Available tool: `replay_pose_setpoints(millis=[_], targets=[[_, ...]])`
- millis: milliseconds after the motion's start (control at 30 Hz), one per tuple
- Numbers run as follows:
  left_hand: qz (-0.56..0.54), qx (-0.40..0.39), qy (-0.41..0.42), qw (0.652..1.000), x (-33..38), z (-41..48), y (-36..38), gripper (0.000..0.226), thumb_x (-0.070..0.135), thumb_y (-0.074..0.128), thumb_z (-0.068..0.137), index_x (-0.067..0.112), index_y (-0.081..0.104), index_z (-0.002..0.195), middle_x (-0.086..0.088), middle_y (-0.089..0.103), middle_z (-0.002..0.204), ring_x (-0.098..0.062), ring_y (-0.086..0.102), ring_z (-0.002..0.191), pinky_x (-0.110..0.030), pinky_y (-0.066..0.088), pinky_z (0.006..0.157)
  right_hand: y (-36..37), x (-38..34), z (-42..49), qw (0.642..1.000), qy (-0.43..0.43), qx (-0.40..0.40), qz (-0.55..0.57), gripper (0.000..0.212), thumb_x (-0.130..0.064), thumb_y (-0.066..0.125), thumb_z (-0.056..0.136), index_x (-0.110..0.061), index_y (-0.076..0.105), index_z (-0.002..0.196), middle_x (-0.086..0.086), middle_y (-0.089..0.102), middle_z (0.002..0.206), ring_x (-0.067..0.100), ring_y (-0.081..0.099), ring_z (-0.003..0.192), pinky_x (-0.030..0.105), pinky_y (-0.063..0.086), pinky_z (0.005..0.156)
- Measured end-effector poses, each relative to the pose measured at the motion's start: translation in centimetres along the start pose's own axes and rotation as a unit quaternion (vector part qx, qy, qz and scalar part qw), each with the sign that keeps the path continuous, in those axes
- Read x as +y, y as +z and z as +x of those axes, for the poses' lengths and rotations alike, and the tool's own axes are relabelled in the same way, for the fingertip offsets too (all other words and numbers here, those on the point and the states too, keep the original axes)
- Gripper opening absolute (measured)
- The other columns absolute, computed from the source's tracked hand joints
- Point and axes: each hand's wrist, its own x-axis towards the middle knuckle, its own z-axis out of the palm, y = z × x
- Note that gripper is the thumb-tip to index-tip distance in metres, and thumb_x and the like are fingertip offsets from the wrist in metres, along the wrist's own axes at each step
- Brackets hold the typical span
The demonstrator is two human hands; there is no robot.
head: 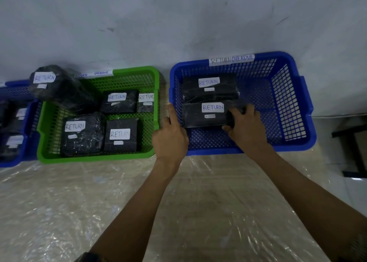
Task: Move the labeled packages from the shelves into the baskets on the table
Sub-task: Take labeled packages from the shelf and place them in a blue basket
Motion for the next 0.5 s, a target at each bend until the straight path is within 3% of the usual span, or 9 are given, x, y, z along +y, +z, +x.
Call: replay_pose_setpoints(millis=[267,433,500], targets=[[0.005,-0.002,0.009,1.0,-0.16,0.11,-0.18,0.073,0.022,0.057,0.084,0.0,0.027,0.146,-0.019,0.064,0.1,-0.028,0.05,0.044,-0.027,0.031,0.045,0.4,0.58,0.24,1.0,-0.005,-0.003,0.021,0.066,-0.04,0.068,0.081,-0.022,0.041,0.139,0.022,0.028,0.139,0.045,0.034,0.121,0.055,0.04,0.097],[-0.01,-0.02,0.0,1.0,-0.11,0.02,-0.45,0.072,0.024,0.05,0.091,0.002,0.015,0.15,-0.019,0.056,0.125,-0.033,0.057,0.056,-0.032,0.034,0.051,0.56,0.62,0.18,1.0,-0.006,0.011,0.027,0.066,-0.042,0.069,0.08,-0.022,0.044,0.137,0.021,0.03,0.138,0.043,0.032,0.124,0.057,0.04,0.098],[-0.005,-0.022,0.0,1.0,-0.1,0.03,-0.56,0.072,0.024,0.051,0.089,0.001,0.018,0.149,-0.018,0.057,0.125,-0.032,0.057,0.056,-0.032,0.034,0.051,0.6,0.64,0.11,0.999,-0.008,0.019,0.026,0.066,-0.043,0.07,0.078,-0.021,0.046,0.136,0.022,0.032,0.136,0.042,0.032,0.124,0.058,0.041,0.096]])
